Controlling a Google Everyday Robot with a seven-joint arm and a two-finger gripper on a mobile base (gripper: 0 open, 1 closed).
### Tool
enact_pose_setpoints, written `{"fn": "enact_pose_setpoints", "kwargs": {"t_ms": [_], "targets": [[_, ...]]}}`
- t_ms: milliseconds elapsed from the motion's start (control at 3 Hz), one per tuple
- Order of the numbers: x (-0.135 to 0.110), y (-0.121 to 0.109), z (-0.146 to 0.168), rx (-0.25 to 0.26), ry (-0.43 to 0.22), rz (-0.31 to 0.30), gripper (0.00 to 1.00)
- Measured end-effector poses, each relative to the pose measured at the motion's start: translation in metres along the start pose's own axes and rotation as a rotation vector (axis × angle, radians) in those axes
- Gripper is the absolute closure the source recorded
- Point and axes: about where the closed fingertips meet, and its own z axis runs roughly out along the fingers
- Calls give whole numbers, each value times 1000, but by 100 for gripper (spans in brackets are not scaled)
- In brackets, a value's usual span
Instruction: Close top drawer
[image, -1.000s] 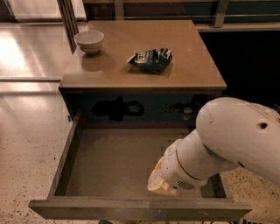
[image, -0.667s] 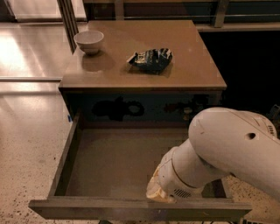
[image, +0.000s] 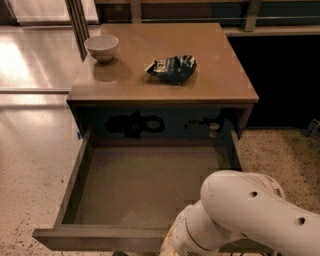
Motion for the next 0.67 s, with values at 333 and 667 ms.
{"fn": "enact_pose_setpoints", "kwargs": {"t_ms": [333, 667], "targets": [[0, 0, 0, 0, 0, 0, 100], [-3, -8, 13, 25, -1, -4, 100]]}}
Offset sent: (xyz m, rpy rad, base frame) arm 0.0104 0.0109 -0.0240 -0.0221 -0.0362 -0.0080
